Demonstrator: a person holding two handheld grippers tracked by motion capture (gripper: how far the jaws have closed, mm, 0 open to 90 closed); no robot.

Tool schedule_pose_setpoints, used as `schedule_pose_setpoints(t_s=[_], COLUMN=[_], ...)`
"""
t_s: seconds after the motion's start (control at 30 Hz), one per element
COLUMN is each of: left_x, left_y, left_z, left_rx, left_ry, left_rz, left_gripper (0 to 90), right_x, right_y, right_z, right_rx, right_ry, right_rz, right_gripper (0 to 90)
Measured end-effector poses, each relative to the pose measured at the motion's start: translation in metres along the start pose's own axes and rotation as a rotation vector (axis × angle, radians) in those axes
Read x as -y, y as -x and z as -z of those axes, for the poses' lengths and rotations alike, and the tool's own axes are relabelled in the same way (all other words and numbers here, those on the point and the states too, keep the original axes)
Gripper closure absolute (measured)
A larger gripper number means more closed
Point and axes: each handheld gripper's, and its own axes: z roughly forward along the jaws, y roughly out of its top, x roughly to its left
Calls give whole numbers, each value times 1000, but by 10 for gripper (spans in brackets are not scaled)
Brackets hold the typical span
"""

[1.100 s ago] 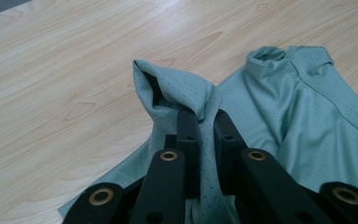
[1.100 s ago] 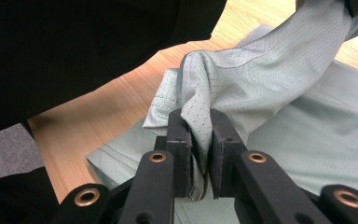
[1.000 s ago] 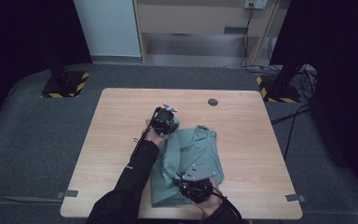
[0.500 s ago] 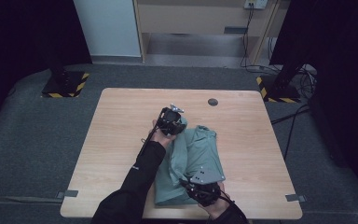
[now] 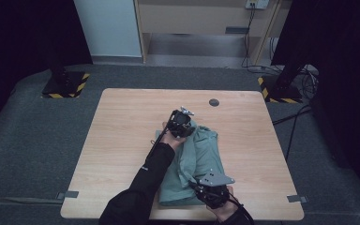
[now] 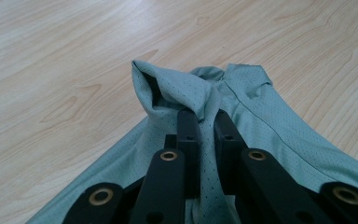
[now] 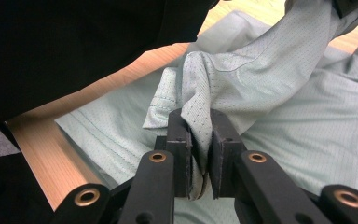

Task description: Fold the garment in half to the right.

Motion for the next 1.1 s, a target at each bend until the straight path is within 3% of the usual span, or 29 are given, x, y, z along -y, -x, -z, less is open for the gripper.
schedule_pose_setpoints(t_s=[0.37,0.53,0.6,0.67,0.77,0.87,1.1], left_x=[5,10,12,13,16,19,34], left_y=[10,7,2,-3,-8,-15,-33], left_z=[-24,-31,-30,-27,-21,-13,6], left_rx=[38,70,88,102,103,99,49], left_ry=[-23,-23,-17,-7,12,34,70], left_rz=[-4,21,42,57,72,87,117], left_gripper=[832,791,757,719,682,641,551], right_x=[19,28,32,33,32,29,21], right_y=[11,17,19,19,19,18,18], right_z=[0,-6,-8,-8,-6,-5,-6], right_rx=[25,32,32,43,62,74,111], right_ry=[-37,-66,-76,-79,-65,-47,-6], right_rz=[-46,-64,-67,-52,-32,-22,-9], right_gripper=[807,786,754,662,529,469,349])
